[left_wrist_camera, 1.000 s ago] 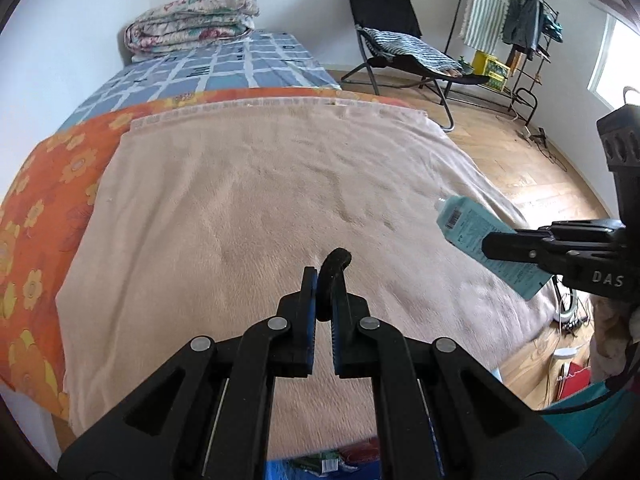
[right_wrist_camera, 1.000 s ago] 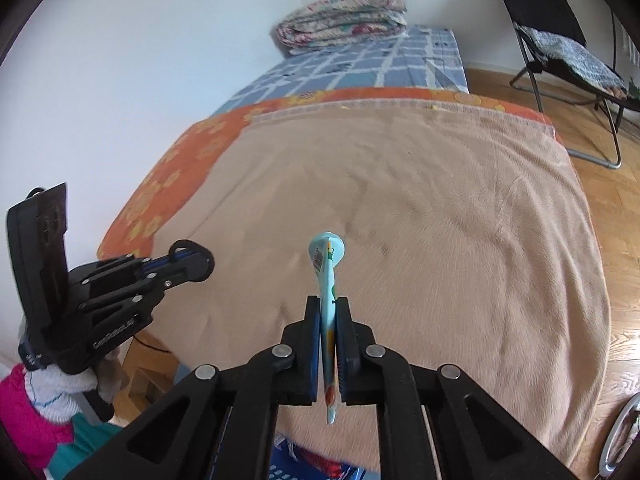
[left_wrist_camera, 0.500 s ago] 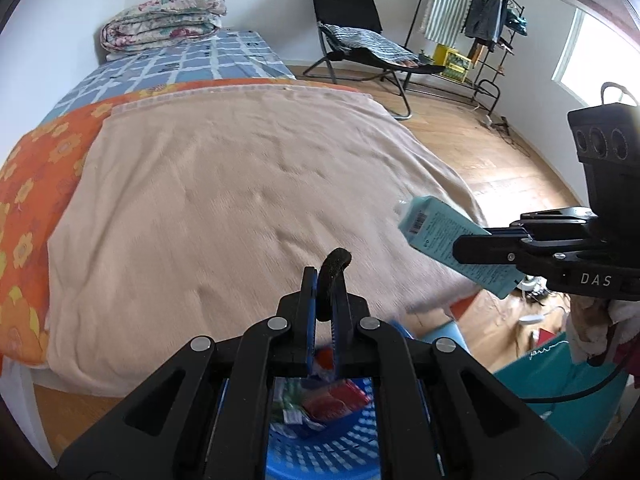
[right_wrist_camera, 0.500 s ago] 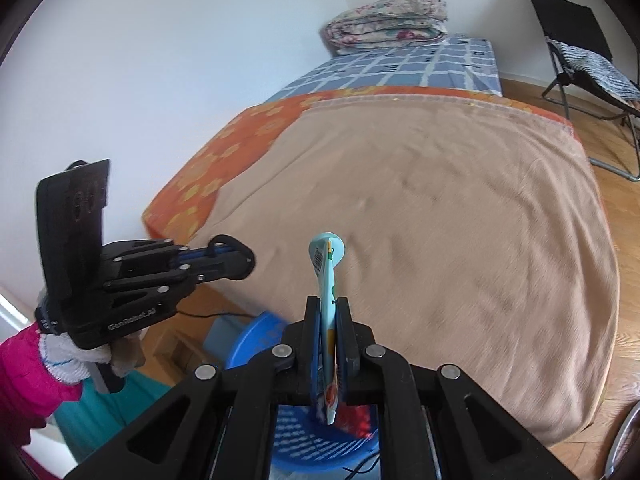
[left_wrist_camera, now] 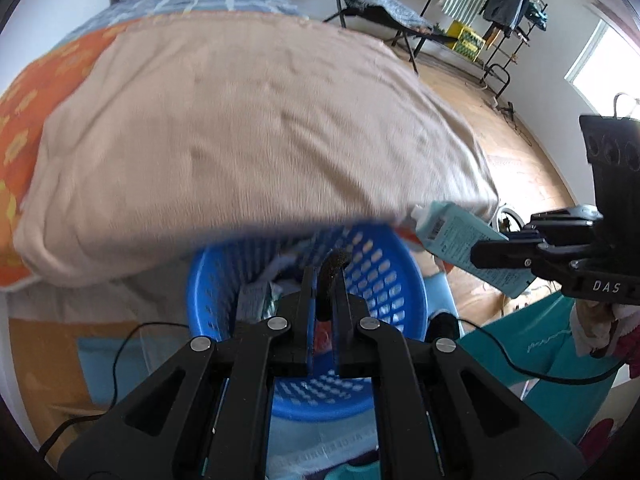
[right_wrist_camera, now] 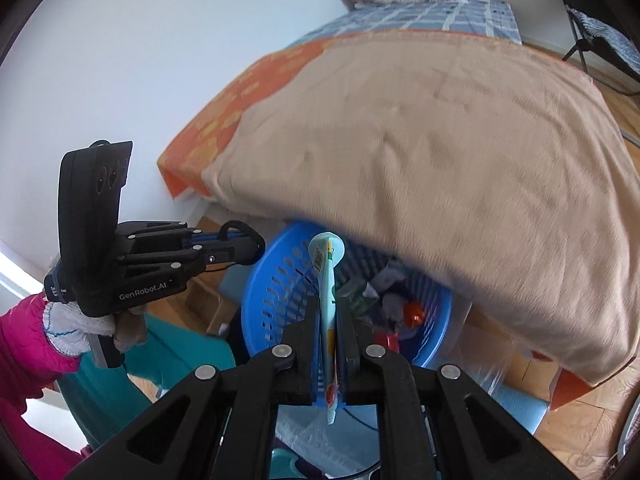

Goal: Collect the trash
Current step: 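Carry the tube and hair tie over the blue basket and open both grippers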

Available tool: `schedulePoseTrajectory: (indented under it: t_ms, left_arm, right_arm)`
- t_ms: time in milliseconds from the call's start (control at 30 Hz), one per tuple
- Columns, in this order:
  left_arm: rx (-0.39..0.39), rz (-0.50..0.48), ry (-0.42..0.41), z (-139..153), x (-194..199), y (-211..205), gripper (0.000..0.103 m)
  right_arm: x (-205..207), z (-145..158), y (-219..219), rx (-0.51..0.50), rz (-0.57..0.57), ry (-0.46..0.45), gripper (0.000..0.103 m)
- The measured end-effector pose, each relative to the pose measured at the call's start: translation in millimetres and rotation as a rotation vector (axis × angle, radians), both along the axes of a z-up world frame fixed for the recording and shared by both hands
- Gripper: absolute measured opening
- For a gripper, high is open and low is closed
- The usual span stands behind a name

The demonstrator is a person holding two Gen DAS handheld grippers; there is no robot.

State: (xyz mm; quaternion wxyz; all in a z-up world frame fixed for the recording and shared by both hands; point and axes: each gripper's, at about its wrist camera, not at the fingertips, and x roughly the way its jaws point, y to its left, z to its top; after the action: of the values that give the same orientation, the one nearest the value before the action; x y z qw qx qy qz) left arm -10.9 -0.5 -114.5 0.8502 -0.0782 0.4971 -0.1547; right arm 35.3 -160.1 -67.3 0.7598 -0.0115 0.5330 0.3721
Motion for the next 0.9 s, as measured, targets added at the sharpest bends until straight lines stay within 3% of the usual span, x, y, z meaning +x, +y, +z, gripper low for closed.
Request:
schedulePoseTrajectory:
  t_ms: [533, 900]
  left_arm:
    - [0.023, -0.03, 0.171, -54, -6, -14, 0.004]
    - [0.029, -0.004, 0.209, -63, -1, -11, 0.004]
  right_arm:
    - [-8, -41, 19, -0.106, 0.062, 0.087, 0.005]
    - [-3, -49, 21, -0.133, 0.043, 0.105, 0.006]
